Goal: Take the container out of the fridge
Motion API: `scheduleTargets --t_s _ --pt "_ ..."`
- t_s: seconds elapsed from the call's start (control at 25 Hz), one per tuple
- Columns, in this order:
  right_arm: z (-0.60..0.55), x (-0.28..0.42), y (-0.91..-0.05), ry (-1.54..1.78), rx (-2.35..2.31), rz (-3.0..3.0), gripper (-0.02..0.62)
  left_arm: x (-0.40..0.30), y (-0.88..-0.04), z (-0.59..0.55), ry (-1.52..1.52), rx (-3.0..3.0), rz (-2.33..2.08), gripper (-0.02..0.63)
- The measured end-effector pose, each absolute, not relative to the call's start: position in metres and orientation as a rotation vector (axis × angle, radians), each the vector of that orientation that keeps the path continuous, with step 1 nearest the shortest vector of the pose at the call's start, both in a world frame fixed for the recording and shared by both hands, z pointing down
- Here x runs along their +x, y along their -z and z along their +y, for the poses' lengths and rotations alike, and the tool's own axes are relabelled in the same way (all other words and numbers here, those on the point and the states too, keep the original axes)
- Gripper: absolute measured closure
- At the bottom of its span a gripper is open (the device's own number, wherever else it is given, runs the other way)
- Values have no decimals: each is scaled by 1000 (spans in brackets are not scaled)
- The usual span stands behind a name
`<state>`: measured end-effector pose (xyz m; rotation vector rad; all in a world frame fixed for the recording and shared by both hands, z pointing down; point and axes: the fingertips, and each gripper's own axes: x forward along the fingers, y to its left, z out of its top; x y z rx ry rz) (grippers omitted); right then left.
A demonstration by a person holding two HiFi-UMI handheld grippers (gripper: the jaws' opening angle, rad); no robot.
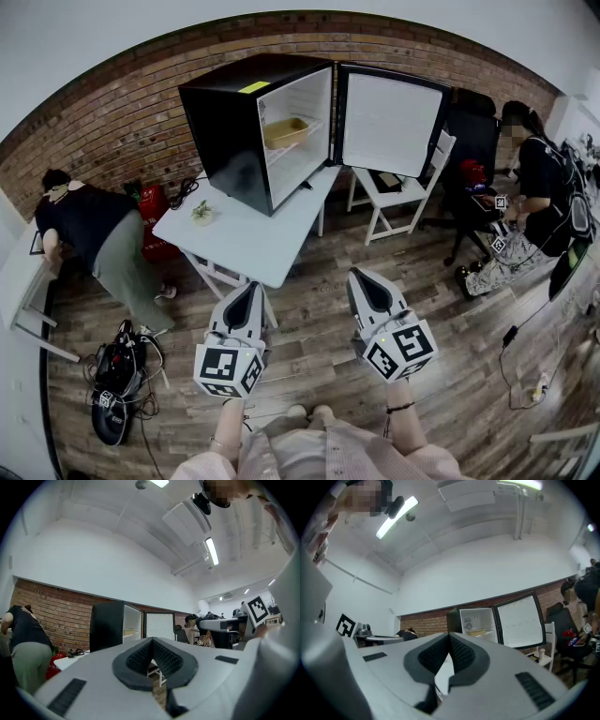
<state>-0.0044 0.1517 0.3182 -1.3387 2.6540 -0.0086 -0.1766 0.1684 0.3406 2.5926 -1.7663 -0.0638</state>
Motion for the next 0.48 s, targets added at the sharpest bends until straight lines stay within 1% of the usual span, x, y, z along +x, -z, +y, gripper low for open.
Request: scheduleTargets --t_s 0.36,0.48 --pt "146 1 -332 96 -1353 2658 592 -180 -345 171 53 2566 -1773 617" --pt "143 3 -336 93 -1377 2669 583 -182 -346 171 55 2556 -1779 617"
